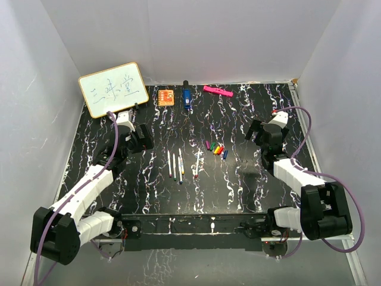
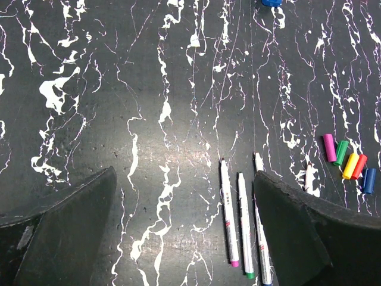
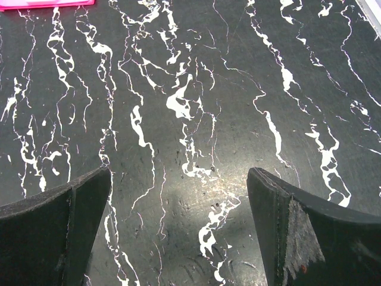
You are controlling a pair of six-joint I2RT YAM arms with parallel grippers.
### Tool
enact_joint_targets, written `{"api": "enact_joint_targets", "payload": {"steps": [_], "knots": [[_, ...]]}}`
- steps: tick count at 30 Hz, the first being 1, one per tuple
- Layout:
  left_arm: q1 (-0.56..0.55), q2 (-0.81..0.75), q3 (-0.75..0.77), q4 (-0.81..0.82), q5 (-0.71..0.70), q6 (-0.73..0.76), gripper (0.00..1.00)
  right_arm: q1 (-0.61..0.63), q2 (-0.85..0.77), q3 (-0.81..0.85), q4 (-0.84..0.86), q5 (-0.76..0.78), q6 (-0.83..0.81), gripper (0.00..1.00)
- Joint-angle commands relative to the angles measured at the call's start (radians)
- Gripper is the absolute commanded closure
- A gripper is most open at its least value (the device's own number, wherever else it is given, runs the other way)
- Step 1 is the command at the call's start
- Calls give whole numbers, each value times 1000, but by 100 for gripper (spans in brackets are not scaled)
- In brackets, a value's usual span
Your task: Insert the pens into the pen caps
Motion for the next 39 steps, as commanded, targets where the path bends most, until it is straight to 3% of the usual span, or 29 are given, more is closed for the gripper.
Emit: {"api": "enact_joint_targets", "payload": {"steps": [1,16,21,27,32,39], "knots": [[-6,-5,3,0,-6,-4,1,6,2,55,35,18,-2,2],[-17,3,12,19,-16,1,1,7,0,55,29,60,23,2],[-20,-8,10,80,102,33,1,0,-46,36,51,50,52,2],[-22,-27,-8,142,138,35,1,-41,-81,12,78,35,117,2],[-35,-48,-36,208,183,72,1,-47,-78,0,85,110,150,2],[-207,60,85,1,13,161,2,-67,-111,-37,126,177,176,2]]}}
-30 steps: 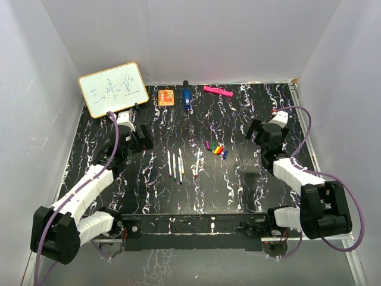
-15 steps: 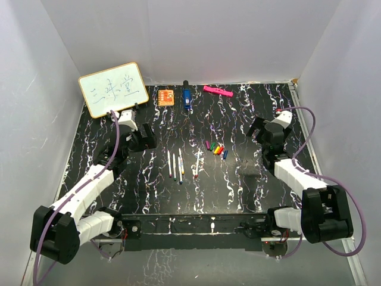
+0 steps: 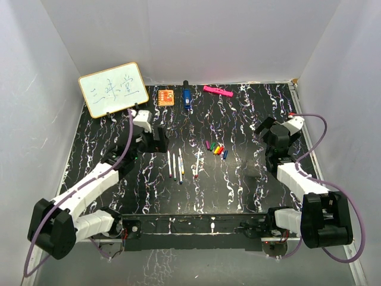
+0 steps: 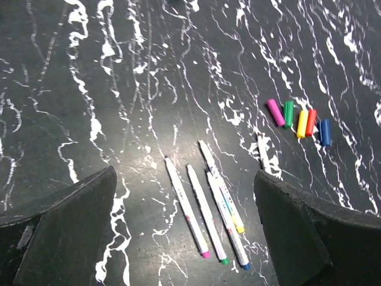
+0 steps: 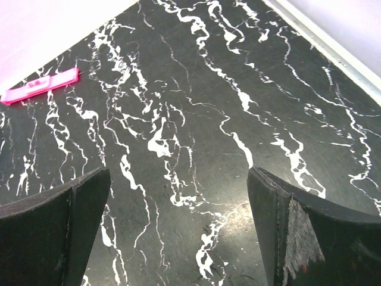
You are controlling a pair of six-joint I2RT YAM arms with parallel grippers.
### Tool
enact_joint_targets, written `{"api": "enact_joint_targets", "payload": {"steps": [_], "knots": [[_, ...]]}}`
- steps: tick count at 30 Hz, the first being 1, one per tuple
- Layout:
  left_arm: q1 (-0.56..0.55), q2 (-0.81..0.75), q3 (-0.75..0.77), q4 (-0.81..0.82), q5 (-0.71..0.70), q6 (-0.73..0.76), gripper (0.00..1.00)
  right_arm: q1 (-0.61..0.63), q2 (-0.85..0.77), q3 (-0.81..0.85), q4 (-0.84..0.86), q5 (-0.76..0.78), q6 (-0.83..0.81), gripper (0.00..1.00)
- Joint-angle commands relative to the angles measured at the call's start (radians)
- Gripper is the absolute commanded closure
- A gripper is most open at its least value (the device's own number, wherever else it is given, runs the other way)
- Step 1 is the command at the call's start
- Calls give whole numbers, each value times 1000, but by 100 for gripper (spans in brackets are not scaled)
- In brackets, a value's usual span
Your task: Insert the pens into the pen caps
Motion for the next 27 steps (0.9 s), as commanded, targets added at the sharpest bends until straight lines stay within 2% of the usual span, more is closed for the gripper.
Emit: {"api": "enact_joint_targets", "payload": {"steps": [1,5,9,14,17,27], "knots": [[-106,47,68,-100,-96,39,2,-15,-47,-16,71,62,28,3],[-121,63,48,-116,-96,-43,6,-17,-48,5,31,43,18,5],[-123,100,83,-218,-134,-75,27,-18,-34,38,-7,-14,-9,6],[-123,164,135,-344,-132,-102,27,-17,-21,52,-18,-36,-11,7],[-133,243,172,-397,-121,-118,34,-16,-20,52,-16,-37,-8,7],[-187,474,346,-557,-224,-195,36,-17,-8,57,-15,-52,-2,7]]}}
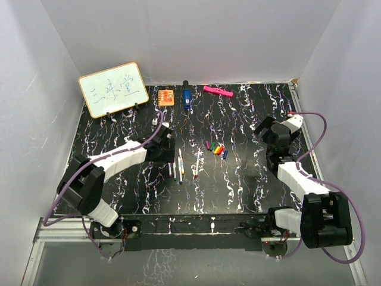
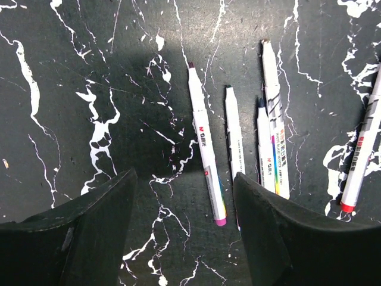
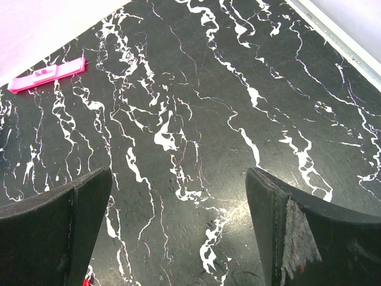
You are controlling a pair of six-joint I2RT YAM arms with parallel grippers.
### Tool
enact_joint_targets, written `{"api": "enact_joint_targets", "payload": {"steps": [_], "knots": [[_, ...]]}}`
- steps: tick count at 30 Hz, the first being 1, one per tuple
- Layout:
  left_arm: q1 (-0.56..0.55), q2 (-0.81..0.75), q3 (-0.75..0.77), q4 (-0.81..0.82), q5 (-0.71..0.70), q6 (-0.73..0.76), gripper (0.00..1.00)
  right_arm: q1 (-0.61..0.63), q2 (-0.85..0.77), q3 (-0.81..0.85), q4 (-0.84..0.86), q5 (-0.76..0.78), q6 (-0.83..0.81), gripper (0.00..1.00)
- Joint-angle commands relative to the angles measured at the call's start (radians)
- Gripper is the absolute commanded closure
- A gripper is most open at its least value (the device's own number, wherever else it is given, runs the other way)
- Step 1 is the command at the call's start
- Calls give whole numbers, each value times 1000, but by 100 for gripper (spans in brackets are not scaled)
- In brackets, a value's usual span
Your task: Insert the pens into the pen caps
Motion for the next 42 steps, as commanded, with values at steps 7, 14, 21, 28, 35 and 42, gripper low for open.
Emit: {"api": "enact_joint_targets", "payload": {"steps": [7,14,21,28,35,42], "knots": [[-36,135,194,-224,-67,-62,39,-2,8,43,22,-19,7,7],[-41,152,194,-254,-95,-90,48,-2,16,40,24,-38,16,7],[-44,163,205,-269,-79,-100,52,-2,21,41,21,-46,17,7],[-46,174,210,-230,-42,-102,51,-2,13,36,20,-48,17,7],[-50,214,199,-201,-22,-106,51,-2,14,37,19,-50,17,7],[-53,236,197,-203,-32,-104,52,-3,14,37,19,-47,17,7]]}}
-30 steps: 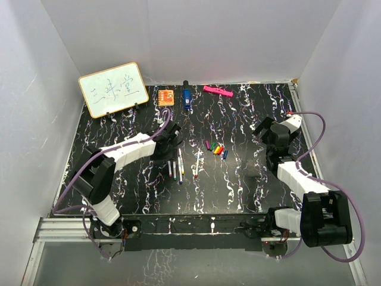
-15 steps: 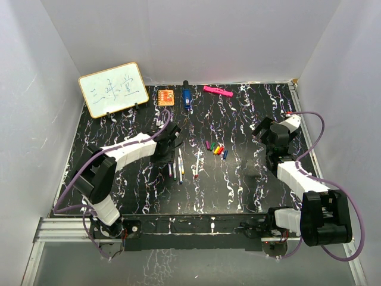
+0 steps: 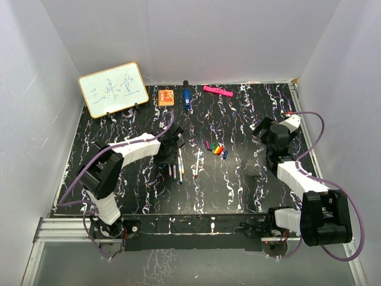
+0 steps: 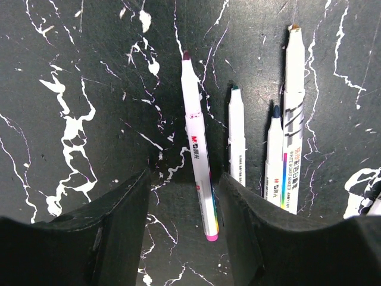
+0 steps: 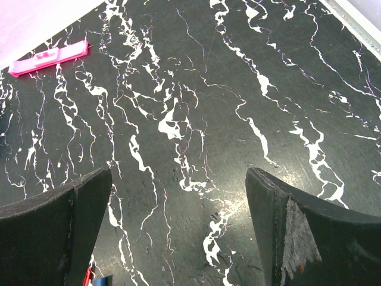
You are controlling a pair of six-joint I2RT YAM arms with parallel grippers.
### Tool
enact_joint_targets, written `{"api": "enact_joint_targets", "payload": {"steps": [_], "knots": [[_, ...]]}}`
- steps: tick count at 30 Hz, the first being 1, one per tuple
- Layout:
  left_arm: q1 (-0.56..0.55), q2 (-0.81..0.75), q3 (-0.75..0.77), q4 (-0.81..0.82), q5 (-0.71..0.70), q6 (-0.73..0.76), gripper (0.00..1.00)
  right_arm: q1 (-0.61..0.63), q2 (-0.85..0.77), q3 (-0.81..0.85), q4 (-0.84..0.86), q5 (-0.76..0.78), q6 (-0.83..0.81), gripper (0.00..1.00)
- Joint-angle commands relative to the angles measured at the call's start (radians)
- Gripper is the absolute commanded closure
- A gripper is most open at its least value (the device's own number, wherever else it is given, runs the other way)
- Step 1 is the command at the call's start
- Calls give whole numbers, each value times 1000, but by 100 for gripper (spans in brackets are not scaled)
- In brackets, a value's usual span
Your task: Insert the pens into the pen caps
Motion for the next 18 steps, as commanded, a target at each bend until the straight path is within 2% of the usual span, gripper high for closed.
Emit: {"api": "enact_joint_targets", "payload": {"steps": [1,11,18], "knots": [[-7,6,18,-22,2,-6,53,-3,-3,36,35,0,9,7],[-7,-7,-17,-125,9,20,56,-3,-15,33,28,9,10,7],[3,20,33,-193,12,103,59,-3,-16,39,23,12,10,7]]}}
